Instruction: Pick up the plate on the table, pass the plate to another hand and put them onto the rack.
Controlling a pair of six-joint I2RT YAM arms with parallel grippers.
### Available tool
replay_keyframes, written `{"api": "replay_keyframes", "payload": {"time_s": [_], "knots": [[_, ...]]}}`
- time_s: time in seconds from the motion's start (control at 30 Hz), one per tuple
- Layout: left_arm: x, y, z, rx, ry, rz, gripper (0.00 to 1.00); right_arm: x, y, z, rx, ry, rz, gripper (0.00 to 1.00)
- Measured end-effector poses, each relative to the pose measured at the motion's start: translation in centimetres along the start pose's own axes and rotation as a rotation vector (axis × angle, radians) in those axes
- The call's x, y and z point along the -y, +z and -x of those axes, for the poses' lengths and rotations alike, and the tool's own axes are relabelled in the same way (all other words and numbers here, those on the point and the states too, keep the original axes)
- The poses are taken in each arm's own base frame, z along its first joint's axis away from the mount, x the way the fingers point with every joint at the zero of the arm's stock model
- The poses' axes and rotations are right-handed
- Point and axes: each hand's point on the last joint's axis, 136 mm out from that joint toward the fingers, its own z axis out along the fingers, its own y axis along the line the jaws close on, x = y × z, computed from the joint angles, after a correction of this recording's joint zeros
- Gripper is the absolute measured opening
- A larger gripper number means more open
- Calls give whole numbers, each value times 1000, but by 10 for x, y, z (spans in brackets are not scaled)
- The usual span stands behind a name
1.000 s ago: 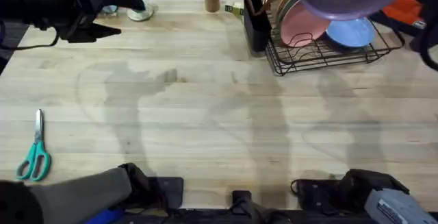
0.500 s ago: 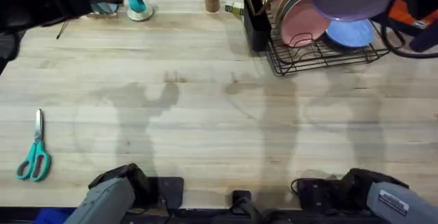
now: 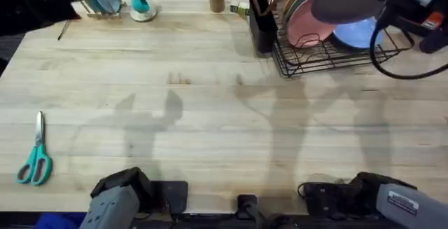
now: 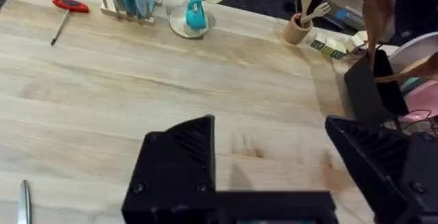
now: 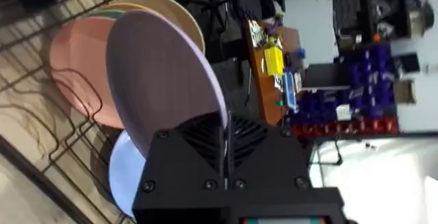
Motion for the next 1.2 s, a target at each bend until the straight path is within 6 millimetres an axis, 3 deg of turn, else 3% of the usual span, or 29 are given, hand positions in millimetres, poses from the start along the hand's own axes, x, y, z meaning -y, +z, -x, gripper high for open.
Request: {"api": "replay_keyframes", "payload": {"time_s": [0.33, 0.73, 1.0, 1.1, 1.2], "knots": [[-1, 2, -1, -6, -25, 3, 996, -35, 17, 1, 66, -143, 126, 29], [-4, 7, -3, -26, -35, 12, 995, -97, 70, -16, 128, -273, 294, 29], [-4, 7, -2, -26, -36, 12, 995, -100, 85, -18, 142, -305, 290, 32], [-4, 7, -2, -26, -36, 12, 995, -99, 85, -18, 144, -308, 289, 99], [-4, 7, -2, -26, -36, 12, 995, -104, 86, -18, 148, -306, 304, 321]]}}
